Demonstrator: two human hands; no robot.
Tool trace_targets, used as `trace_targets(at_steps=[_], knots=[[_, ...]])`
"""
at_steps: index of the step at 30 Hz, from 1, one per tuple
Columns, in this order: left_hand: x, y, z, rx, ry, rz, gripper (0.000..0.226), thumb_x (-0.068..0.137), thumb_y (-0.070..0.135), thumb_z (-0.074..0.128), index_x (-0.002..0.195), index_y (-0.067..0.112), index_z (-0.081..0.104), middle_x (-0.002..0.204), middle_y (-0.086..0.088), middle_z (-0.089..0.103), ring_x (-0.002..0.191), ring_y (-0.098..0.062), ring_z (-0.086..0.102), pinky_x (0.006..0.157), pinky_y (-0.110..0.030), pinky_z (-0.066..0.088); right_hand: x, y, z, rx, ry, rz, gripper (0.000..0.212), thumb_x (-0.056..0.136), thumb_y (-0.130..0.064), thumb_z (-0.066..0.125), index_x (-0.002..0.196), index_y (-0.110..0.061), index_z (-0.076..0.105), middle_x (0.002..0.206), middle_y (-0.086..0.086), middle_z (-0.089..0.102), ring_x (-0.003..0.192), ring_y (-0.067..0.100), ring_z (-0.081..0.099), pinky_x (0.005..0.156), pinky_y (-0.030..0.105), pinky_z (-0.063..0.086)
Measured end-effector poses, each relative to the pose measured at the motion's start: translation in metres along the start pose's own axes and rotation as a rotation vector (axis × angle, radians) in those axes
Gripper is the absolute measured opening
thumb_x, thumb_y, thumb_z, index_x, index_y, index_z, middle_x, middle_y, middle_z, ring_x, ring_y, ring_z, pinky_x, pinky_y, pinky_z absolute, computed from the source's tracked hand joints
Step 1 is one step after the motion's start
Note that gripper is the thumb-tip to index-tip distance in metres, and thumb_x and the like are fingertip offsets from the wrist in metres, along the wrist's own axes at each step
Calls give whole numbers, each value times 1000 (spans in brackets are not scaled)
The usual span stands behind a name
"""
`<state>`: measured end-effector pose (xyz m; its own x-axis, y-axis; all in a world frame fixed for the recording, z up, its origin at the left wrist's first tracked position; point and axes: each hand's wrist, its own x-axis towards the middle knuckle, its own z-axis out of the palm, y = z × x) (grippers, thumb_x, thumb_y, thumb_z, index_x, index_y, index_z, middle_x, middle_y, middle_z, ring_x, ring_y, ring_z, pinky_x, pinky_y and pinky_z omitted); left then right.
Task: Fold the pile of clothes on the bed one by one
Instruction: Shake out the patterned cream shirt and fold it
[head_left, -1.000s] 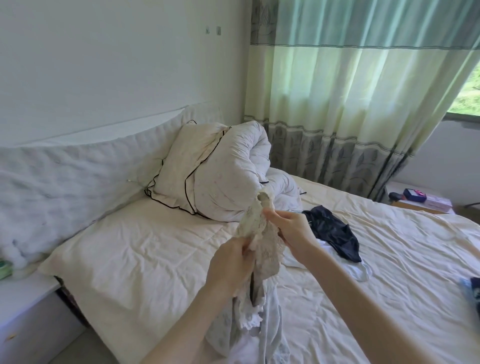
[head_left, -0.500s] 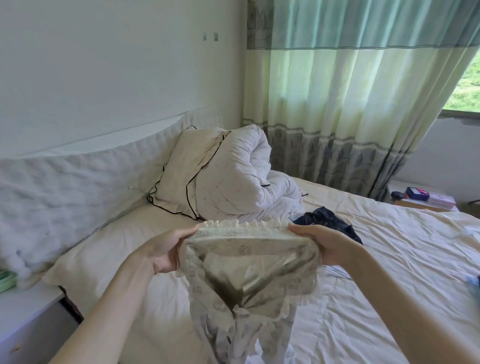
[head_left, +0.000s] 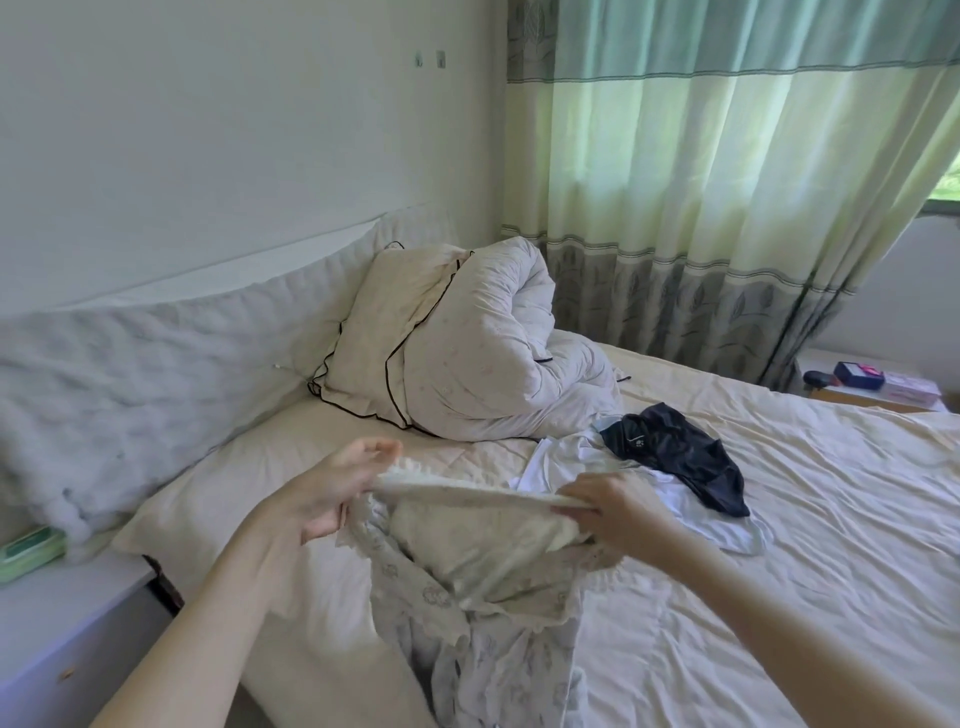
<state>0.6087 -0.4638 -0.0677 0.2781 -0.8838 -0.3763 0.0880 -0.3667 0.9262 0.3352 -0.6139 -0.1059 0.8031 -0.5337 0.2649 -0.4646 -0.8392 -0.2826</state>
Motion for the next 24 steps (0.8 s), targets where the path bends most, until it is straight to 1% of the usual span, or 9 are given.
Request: trace_targets(at_steps=[2, 4, 7, 8, 11, 14, 17, 19, 24], knots=[[-9, 2, 4, 414, -73, 79, 95, 43, 61, 84, 127, 41, 44, 126, 4, 49, 114, -18, 53, 97, -35, 46, 10, 8, -7, 233, -143, 216, 24, 92, -23, 60, 69, -15, 62, 57, -9, 47, 52, 6, 42, 53, 25, 33], [-12, 0, 13, 756, -77, 133, 74, 60, 48, 83, 123, 50, 45, 119, 11, 53, 106, -11, 56, 85, -29, 51, 22, 13, -20, 414, -152, 300, 25, 90, -9, 59, 66, -6, 60, 56, -5, 44, 48, 2, 33, 50, 22, 27], [-13, 8, 28, 1114, 211, 361, 19, 80, 45, 69, 89, 29, 62, 77, 7, 62, 73, -15, 60, 60, -29, 43, 35, 7, -44, 515, -131, 326, 25, 89, -3, 59, 64, -6, 61, 56, -3, 46, 40, -1, 35, 43, 12, 26], [-15, 15, 31, 1161, 309, 447, 23, 85, 43, 65, 77, 22, 60, 68, 5, 57, 68, -19, 57, 56, -30, 38, 41, 4, -55, 550, -114, 328, 29, 89, -2, 60, 61, -13, 59, 55, -6, 46, 40, -1, 36, 42, 12, 27], [-28, 61, 31, 1133, 604, 766, 20, 83, 26, 68, 71, 13, 58, 67, 0, 50, 65, -28, 54, 54, -33, 37, 61, -8, -98, 424, 143, 225, 21, 88, -2, 61, 69, -12, 63, 69, 1, 55, 58, 10, 45, 51, 18, 34], [-36, 103, 31, 899, 771, 956, 14, 80, 16, 67, 76, 15, 54, 70, 6, 50, 64, -20, 51, 55, -28, 37, 74, -21, -133, 304, 440, 82, 9, 83, -2, 63, 88, -7, 67, 78, -3, 59, 65, 5, 50, 57, 7, 38], [-23, 108, 31, 684, 664, 668, 12, 82, 6, 61, 86, 15, 55, 75, 3, 58, 73, -19, 54, 55, -21, 31, 75, -22, -125, 155, 143, 131, 15, 85, -3, 58, 94, -12, 64, 81, 0, 60, 75, 20, 53, 64, 25, 41], [-12, 94, 29, 736, 546, 478, 13, 83, 2, 59, 91, 12, 57, 83, -4, 59, 80, -22, 53, 60, -25, 29, 73, -15, -116, 131, 3, 215, 16, 86, -1, 56, 96, -9, 66, 85, 3, 59, 77, 18, 51, 62, 24, 38], [-8, 92, 25, 621, 409, 596, 15, 87, 12, 63, 80, 19, 52, 72, 3, 50, 68, -15, 44, 65, -31, 33, 81, -2, -123, 432, 162, 367, 18, 86, 2, 55, 87, -15, 63, 80, 3, 59, 64, 10, 51, 50, 15, 39]])
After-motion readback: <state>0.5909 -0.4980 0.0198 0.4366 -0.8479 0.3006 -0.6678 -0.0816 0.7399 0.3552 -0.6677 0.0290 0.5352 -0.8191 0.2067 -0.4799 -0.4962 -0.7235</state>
